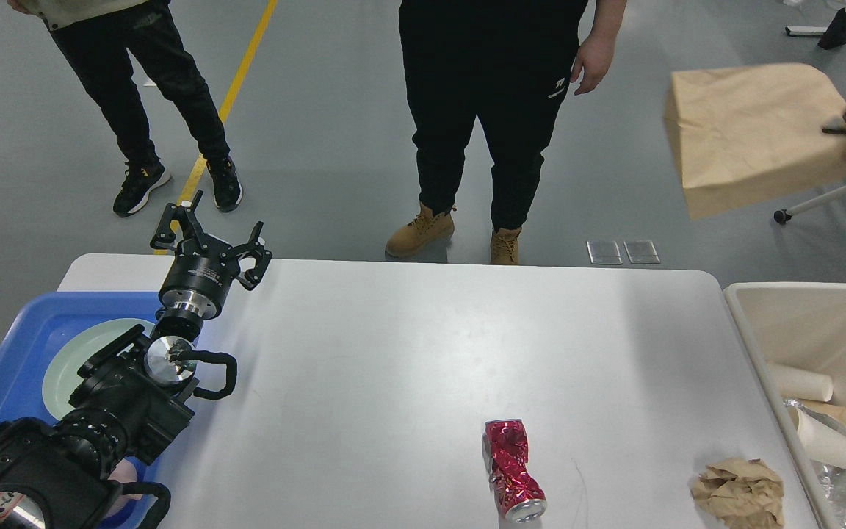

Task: Tidy desktop
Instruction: 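Lift the paper bag and carry it over the bin, then drop the paper bag into the bin and raise the right gripper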

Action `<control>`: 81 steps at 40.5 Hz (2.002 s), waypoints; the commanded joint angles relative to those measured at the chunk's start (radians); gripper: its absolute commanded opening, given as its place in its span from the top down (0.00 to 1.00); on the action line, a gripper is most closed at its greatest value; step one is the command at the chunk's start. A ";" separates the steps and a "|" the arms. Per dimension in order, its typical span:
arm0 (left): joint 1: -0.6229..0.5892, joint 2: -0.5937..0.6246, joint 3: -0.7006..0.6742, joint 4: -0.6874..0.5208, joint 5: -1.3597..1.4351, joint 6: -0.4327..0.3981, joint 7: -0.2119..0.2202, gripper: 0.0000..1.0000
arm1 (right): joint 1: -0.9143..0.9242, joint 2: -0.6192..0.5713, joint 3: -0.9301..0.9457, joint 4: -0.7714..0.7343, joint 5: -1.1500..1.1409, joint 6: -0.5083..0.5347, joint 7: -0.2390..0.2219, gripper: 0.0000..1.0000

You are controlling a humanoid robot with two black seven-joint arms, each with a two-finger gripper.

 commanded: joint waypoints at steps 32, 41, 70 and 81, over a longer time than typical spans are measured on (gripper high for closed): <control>0.000 0.000 0.000 0.000 0.000 0.001 0.000 0.04 | -0.745 0.127 0.020 -0.320 0.009 -0.384 0.006 0.00; 0.001 0.000 0.000 0.000 0.000 0.002 0.000 0.04 | -0.712 0.198 0.009 -0.319 0.024 -0.377 0.006 0.00; 0.001 0.000 0.000 0.000 0.000 0.002 0.000 0.04 | 0.095 0.635 -0.424 0.112 0.024 0.123 -0.074 0.00; 0.001 0.000 0.000 0.000 0.000 0.002 0.000 0.04 | 0.460 0.563 -0.479 0.414 0.024 0.323 -0.072 0.00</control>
